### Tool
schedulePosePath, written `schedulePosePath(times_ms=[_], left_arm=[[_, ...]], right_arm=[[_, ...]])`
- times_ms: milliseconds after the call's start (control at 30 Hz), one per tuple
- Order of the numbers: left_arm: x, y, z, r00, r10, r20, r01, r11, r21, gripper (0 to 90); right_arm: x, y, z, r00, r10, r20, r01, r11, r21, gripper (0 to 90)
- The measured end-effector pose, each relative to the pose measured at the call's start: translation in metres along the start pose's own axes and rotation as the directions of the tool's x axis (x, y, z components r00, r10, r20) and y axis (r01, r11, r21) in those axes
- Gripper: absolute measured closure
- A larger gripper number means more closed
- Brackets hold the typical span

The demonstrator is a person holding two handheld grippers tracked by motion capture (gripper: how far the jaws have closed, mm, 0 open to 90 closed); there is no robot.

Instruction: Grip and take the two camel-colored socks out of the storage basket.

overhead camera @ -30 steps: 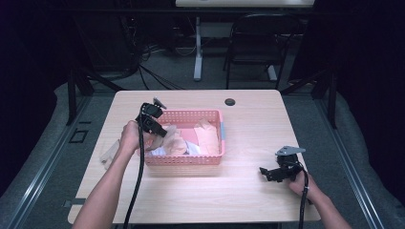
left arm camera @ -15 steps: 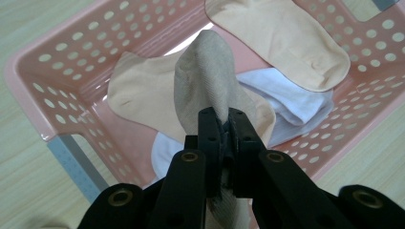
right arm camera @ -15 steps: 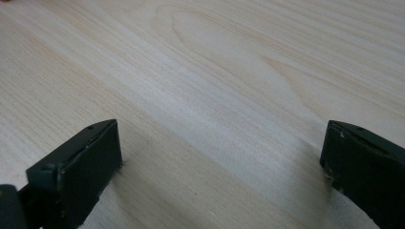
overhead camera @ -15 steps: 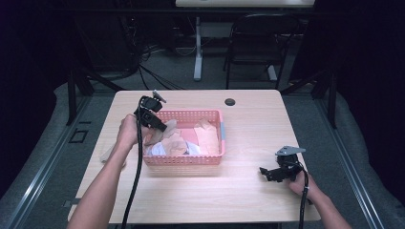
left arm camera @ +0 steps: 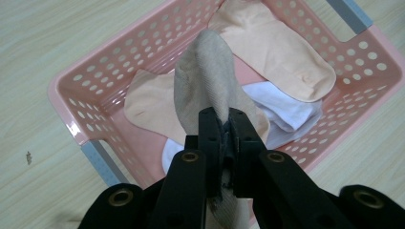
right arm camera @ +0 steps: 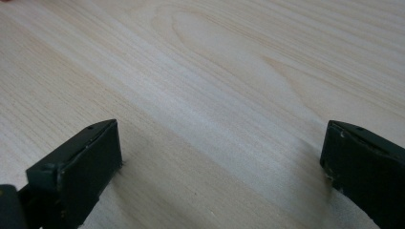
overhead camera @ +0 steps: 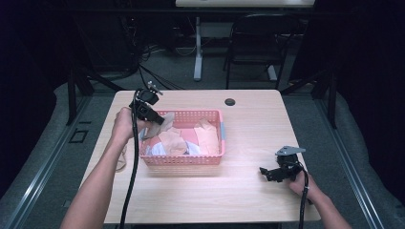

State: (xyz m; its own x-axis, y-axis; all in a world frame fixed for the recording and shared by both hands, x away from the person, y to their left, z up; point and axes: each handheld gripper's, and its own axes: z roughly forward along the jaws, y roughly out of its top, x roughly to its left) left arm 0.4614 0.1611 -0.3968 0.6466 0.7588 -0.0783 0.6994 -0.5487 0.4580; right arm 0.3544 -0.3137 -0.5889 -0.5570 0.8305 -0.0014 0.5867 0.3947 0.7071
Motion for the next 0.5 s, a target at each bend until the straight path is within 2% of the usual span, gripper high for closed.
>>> schedulePosePath(times_ms=[300,500], left_arm=[[0.001,0.006,-0.022,0.9998,0.005,-0.021,-0.006,0.9995,-0.03,85.3],[0.009,0.002,-0.038,0.9992,-0.004,-0.041,0.002,0.999,-0.045,85.3]], right_arm=[[0.0,0.0,0.0,1.0,0.001,-0.003,-0.001,1.0,-0.001,0.0],[0.0,0.0,0.0,1.0,0.001,-0.002,-0.001,1.0,-0.001,0.0]])
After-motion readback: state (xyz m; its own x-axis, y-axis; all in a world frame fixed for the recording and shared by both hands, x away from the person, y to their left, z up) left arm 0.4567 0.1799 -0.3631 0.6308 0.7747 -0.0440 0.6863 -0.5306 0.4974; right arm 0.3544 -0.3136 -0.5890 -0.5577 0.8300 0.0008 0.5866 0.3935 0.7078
